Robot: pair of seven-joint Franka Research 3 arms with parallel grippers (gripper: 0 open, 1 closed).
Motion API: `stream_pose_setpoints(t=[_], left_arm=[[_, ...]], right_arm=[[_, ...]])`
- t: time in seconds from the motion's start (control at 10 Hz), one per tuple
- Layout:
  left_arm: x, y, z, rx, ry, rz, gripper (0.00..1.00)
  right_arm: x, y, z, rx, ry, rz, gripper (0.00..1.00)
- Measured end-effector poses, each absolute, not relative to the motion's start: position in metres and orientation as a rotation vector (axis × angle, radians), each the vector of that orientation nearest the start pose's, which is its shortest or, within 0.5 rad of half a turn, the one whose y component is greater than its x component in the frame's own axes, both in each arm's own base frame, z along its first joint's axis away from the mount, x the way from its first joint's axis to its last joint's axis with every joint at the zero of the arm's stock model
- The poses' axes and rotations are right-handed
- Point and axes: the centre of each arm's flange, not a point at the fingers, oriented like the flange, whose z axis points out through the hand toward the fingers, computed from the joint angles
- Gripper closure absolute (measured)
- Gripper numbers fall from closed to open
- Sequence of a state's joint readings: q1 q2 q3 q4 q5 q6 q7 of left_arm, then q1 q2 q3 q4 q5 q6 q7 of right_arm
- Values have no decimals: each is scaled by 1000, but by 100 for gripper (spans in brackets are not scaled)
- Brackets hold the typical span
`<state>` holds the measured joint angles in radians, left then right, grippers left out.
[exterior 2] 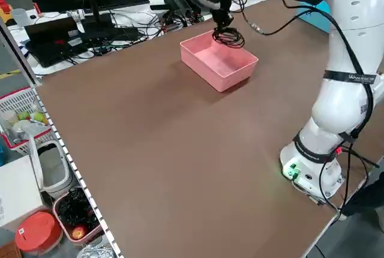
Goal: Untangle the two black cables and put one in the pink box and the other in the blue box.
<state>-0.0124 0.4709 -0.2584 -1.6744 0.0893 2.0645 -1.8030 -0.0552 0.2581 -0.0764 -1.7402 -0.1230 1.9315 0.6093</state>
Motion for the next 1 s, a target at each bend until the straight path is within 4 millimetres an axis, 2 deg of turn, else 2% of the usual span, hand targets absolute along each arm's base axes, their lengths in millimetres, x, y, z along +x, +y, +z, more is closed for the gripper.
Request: stream_pose_setpoints(t=[0.2,0.4,0.5,0.7,0.8,1.0], left_arm=[[640,-155,313,-2280,-2145,88,85],[642,-138,293,-2319,-2140,77,85],[647,-126,284,-2341,-2136,73,77],[649,-127,274,-2368,-2132,69,47],[650,-133,281,-2386,-2126,58,33],[645,-138,320,-2424,-2029,18,4]], right_arm=[[629,-103,395,-3103,1067,19,94],[637,-99,369,-3111,1039,24,94],[640,-94,359,-3115,1025,30,94],[643,-92,347,-3117,1014,26,94],[645,-93,339,-3117,1012,21,94],[648,-92,321,-3120,1006,34,94]])
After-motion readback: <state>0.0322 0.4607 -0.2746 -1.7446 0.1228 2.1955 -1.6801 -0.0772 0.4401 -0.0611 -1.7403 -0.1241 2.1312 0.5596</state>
